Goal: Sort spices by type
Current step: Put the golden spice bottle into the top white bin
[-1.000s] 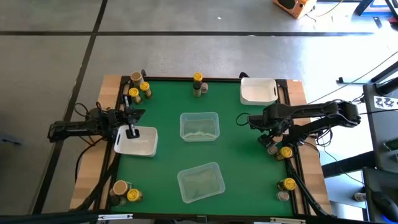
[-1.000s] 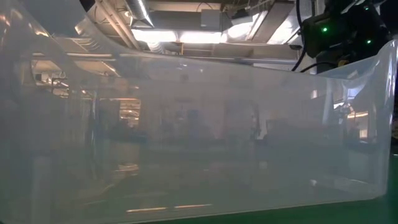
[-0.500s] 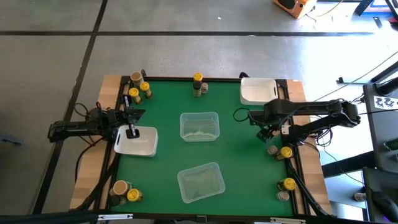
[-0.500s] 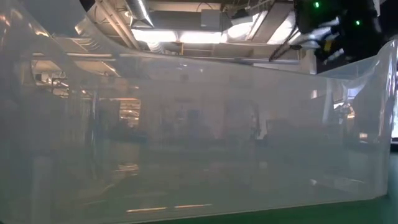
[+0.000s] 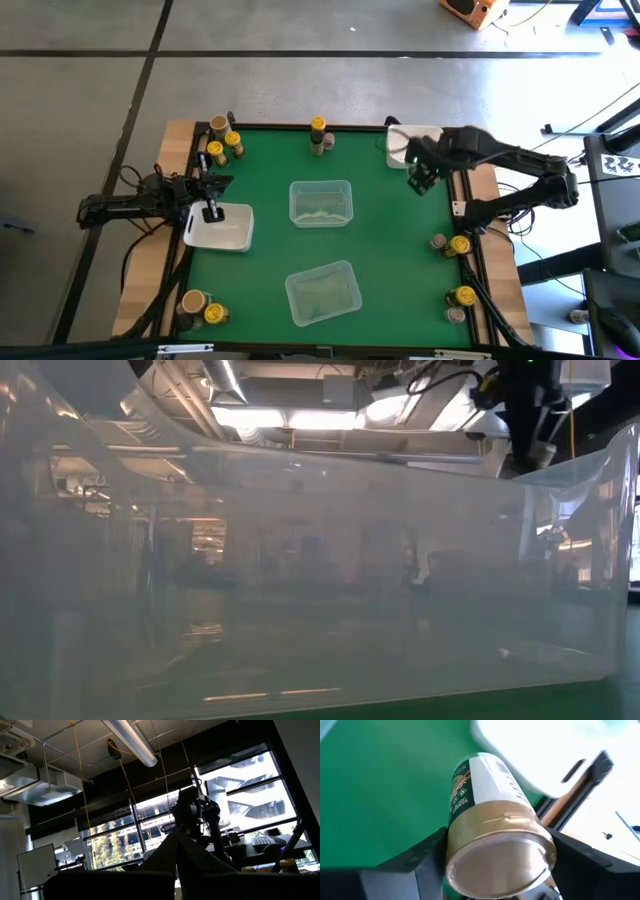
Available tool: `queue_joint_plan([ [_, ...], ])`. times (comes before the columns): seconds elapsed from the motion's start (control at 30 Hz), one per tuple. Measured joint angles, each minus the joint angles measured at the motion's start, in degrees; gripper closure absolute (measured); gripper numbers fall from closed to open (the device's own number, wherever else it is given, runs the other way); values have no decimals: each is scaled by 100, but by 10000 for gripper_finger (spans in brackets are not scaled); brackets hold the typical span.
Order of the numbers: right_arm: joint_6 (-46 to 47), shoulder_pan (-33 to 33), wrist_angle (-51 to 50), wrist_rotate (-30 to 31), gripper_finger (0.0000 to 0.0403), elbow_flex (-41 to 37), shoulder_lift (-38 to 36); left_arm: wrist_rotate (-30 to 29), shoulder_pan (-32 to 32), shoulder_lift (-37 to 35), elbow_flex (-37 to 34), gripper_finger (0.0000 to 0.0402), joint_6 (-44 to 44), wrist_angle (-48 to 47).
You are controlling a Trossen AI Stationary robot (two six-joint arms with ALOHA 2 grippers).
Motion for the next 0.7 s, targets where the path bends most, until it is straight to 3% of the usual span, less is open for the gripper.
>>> queue_joint_plan([
  [0.4, -1394, -1665, 800, 179, 107, 79, 140, -33, 1, 0, 0, 398, 0, 7],
  [0.7, -2222, -2475, 1390, -36, 108, 79, 884, -44, -1, 0, 0, 398, 119, 2],
])
